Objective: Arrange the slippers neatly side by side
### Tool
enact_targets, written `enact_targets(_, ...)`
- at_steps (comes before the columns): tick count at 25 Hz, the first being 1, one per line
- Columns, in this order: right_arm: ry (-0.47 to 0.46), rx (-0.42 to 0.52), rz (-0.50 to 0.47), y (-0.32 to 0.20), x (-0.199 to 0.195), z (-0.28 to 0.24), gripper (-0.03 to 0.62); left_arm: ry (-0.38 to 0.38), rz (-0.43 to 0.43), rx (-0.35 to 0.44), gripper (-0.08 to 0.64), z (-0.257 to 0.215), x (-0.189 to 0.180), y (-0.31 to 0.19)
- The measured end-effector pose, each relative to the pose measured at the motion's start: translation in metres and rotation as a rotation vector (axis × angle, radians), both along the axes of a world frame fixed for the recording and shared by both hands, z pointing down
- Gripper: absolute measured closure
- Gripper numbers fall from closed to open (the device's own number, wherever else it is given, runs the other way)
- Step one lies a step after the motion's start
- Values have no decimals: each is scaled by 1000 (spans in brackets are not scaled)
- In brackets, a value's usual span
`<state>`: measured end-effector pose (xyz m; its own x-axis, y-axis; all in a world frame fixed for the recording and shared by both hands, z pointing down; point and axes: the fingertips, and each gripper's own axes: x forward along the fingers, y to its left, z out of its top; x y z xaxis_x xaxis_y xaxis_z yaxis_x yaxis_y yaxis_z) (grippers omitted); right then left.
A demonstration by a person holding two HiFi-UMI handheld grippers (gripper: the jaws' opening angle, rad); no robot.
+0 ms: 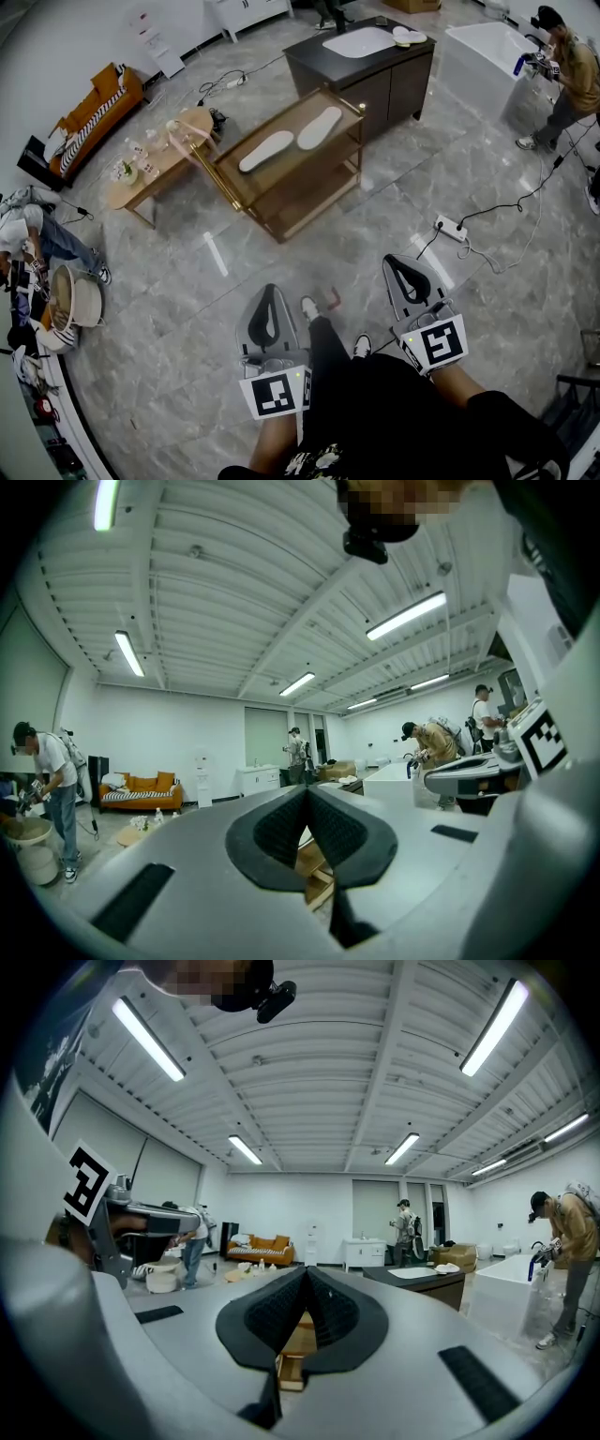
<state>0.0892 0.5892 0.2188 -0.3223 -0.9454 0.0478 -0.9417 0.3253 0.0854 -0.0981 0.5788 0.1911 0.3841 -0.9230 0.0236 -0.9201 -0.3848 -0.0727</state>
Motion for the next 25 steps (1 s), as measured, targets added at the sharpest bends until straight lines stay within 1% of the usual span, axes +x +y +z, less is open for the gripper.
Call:
enact_targets(6,4,5,-1,-11,2,-2,594,5,-17,-1,560,2,-3,-12)
enact_targets(11,2,28,0,-26,4,-3,594,9,-21,29,560,-4,-4,-26)
enact_targets(25,9,28,1,-67,-1,-7,594,7,-3,26,560,-8,-1,-69)
